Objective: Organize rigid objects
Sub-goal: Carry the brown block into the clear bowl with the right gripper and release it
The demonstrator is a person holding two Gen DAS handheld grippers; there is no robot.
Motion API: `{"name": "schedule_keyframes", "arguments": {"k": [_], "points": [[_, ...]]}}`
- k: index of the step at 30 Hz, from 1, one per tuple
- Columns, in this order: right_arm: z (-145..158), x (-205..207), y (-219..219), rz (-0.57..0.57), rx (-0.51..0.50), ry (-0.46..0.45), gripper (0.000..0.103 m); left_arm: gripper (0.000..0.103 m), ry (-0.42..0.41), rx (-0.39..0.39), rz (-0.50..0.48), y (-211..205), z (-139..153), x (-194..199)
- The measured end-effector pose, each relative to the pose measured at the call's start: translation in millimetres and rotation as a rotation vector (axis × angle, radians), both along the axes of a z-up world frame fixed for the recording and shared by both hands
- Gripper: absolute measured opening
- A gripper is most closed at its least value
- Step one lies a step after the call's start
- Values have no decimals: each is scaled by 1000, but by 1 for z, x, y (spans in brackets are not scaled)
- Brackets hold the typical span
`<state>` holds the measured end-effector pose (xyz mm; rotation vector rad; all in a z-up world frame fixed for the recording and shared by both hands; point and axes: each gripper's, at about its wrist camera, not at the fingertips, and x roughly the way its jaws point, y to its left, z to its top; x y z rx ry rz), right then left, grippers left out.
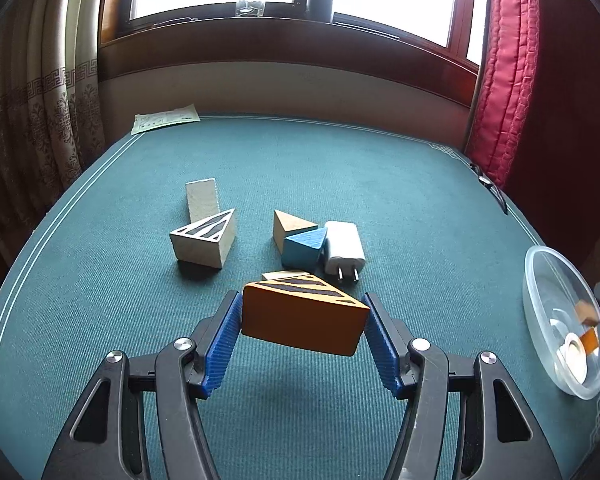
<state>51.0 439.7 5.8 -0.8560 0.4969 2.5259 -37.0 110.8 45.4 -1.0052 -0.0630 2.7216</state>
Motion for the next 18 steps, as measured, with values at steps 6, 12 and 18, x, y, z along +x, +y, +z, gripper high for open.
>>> {"name": "schedule_keyframes", "arguments": {"k": [6,12,18], "points": [[-7,11,19,-33,-23,0,71,61,15,-15,-42,23,9,7],[-11,16,23,-9,-11,-11,71,61,24,-20,-123,58,18,15],[-12,22,29,18,5,-11,71,61,31,-27,-237,105,24,25]]}}
